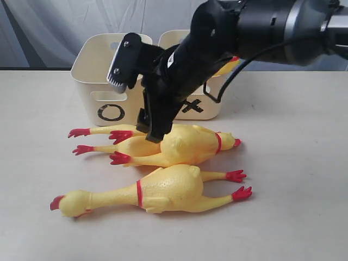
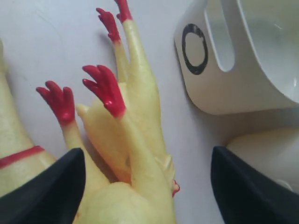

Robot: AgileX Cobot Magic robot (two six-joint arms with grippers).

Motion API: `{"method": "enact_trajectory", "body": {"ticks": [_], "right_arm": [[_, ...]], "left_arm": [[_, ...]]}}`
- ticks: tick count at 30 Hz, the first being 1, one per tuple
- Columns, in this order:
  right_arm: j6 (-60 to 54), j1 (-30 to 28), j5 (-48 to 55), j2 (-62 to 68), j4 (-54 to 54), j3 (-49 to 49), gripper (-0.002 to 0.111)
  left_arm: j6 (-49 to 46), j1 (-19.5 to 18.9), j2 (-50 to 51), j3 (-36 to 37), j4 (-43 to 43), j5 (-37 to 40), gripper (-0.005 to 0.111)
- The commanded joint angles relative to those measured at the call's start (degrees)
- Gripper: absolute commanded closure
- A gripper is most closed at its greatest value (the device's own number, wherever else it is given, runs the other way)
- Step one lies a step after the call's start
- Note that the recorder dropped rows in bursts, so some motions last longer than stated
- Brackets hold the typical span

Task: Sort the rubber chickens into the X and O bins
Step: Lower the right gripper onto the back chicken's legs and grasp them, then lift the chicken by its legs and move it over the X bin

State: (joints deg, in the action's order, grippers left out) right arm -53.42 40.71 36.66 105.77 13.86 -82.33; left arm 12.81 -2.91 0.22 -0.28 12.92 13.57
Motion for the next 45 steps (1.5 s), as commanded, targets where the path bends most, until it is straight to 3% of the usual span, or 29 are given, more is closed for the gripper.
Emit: {"method": "enact_trajectory", "body": {"ticks": [1,17,18,19,26,45], "right_arm": [[0.0,2.4,-1.5,2.8,-4.3,-0.3,0.039],[0.5,2.7,-9.4,11.0,-7.1,-0.3,0.041],[0.5,2.7,-9.4,11.1,-7.1,-0.3,0.045],[0.5,2.7,-9.4,11.1,-7.1,-0.3,0.057],[0.5,2.7,-9.4,11.1,-7.1,-0.3,0.109],[0.5,2.7,-9.6,1.0,-5.5,-0.3,0.109]], "left_arm": [[0.1,0.4,-0.2,0.3,0.2,0.0,0.107],[0.1,0.4,-0.2,0.3,0.2,0.0,0.107],[0.1,0.4,-0.2,0.3,0.2,0.0,0.107],[0.1,0.4,-0.2,0.3,0.2,0.0,0.107],[0.1,0.4,-0.2,0.3,0.2,0.0,0.107],[0.1,0.4,-0.2,0.3,0.2,0.0,0.107]]}}
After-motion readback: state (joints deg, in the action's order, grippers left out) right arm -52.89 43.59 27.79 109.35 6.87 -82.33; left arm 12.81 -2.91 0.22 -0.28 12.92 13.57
